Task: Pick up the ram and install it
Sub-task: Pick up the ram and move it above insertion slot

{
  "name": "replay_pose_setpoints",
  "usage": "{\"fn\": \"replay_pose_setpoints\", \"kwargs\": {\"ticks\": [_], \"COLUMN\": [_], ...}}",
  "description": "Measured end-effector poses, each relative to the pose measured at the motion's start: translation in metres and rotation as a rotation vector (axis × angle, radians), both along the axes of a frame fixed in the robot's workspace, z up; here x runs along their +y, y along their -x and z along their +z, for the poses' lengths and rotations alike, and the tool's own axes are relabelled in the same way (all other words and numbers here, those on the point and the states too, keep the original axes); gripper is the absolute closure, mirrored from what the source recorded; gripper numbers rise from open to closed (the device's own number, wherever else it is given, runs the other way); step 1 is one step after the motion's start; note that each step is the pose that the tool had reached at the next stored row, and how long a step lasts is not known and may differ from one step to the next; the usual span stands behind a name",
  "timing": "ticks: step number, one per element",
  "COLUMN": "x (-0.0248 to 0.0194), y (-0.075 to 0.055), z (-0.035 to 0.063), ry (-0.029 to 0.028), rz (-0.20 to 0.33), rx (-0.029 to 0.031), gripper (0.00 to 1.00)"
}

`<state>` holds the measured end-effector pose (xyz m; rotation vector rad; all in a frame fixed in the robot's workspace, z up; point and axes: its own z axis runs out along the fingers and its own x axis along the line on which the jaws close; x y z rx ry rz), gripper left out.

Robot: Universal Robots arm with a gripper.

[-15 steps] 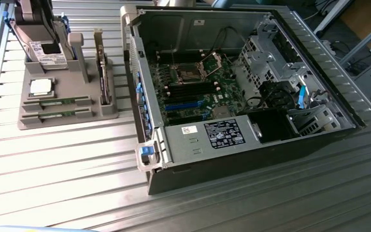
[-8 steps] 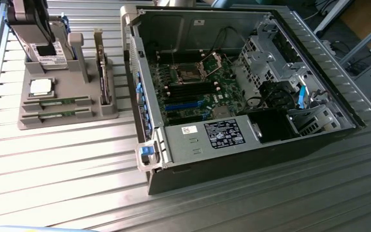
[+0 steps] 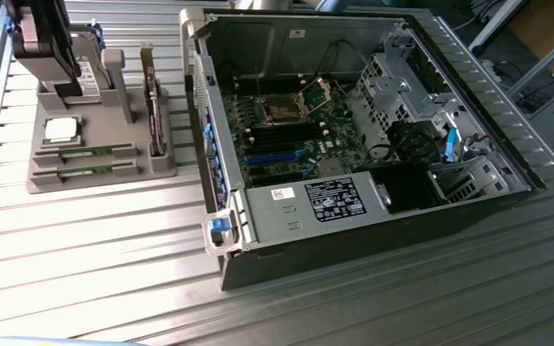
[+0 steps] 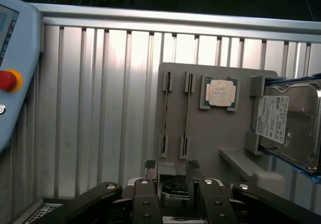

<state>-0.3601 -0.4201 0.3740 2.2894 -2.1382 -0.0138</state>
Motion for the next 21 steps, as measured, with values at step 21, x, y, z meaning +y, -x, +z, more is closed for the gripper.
{"fn": "replay_pose_setpoints", "kwargs": {"ticks": [21], "x": [-0.001], "y": [0.004], "z": [-0.0334], "ry": [0.0], "rz": [0.0], "rx": [0.0], "gripper": [0.64]}}
